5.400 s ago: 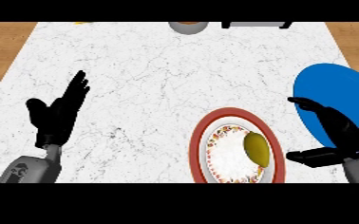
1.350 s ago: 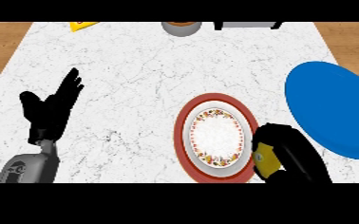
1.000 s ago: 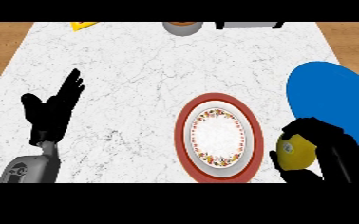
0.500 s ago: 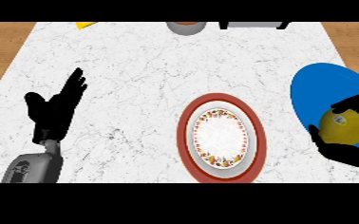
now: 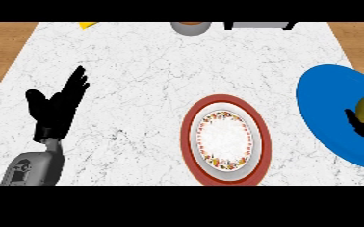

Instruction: Pick the lemon from the plate and place it in the plate

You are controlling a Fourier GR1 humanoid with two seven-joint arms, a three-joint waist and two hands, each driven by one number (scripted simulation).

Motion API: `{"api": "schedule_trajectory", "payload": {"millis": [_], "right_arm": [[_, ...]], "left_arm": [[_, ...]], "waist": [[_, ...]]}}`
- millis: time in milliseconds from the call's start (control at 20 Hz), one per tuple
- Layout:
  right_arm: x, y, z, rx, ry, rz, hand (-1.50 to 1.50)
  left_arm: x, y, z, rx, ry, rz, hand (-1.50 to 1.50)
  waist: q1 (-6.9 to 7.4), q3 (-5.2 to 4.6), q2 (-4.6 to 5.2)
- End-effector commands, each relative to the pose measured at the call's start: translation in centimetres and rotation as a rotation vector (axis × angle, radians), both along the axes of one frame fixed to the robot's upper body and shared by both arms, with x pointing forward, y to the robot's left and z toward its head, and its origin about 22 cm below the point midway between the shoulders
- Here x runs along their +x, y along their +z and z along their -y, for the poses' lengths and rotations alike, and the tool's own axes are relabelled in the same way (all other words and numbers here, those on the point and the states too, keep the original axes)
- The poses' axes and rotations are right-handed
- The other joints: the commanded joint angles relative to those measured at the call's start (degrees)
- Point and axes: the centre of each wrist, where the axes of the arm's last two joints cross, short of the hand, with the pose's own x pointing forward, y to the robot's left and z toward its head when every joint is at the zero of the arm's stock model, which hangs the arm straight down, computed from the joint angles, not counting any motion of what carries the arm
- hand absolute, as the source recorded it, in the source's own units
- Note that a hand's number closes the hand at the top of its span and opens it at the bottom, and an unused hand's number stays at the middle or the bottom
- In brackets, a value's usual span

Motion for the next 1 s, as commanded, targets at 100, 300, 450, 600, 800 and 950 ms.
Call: {"api": "schedule_trajectory", "payload": {"millis": [100,300,450,600,800,950], "right_arm": [[1.6,-1.4,4.4,-0.101,0.014,-0.195,1.50],[1.9,-3.5,6.1,0.135,0.041,-0.297,-1.50],[1.1,-5.7,7.0,0.093,0.146,-0.309,-1.50],[2.2,-4.2,8.1,0.089,0.179,-0.180,-1.50],[2.3,-3.9,7.6,0.188,0.273,0.063,-1.50],[3.2,-2.6,6.9,0.323,0.396,0.167,-1.50]], "left_arm": [[0.0,-0.4,0.9,0.005,-0.019,0.006,0.00],[-0.6,-0.4,1.0,-0.009,-0.020,0.001,0.00],[-0.1,-0.7,-0.1,-0.007,-0.023,0.006,0.00],[0.7,0.4,0.9,-0.011,-0.013,-0.011,0.00],[0.2,0.2,0.4,0.012,-0.004,-0.005,0.00],[-1.4,-0.4,0.2,0.010,0.014,-0.001,0.00]], "waist": [[0.70,0.03,0.20],[1.03,0.08,0.16],[0.59,0.07,0.22],[0.30,0.05,0.08],[-0.15,0.09,-0.03],[-0.45,-0.01,-0.46]]}}
